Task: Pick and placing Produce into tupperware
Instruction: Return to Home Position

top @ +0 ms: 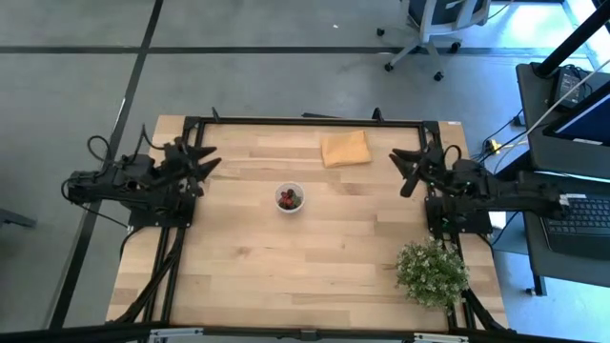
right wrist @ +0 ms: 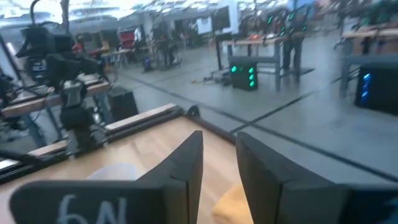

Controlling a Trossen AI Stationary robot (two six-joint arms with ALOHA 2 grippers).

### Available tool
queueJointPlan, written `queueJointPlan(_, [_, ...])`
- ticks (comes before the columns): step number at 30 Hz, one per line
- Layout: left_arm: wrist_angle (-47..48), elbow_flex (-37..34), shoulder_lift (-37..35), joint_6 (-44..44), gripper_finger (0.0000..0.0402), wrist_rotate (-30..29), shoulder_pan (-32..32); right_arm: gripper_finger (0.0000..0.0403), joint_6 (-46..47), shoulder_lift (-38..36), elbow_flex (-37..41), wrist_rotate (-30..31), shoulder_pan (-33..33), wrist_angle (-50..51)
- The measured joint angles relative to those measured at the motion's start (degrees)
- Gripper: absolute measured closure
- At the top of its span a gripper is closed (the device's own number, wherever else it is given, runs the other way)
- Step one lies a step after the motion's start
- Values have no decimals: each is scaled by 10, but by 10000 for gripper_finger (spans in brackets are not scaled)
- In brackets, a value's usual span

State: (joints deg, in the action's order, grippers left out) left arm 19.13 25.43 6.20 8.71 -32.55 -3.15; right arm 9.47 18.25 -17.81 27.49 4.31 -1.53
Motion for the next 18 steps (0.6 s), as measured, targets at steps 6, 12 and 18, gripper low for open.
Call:
queueJointPlan(6, [3, -23, -62, -3, 217, -38, 13, 304, -16, -70, 38, 0, 44, 2])
queueJointPlan(12, [-21, -84, -60, 30, 217, -58, 26, 304, -14, -132, 68, 0, 72, -1])
queueJointPlan(18, [-112, -155, -60, 48, 217, -37, 37, 304, -8, -183, 98, -1, 78, 1])
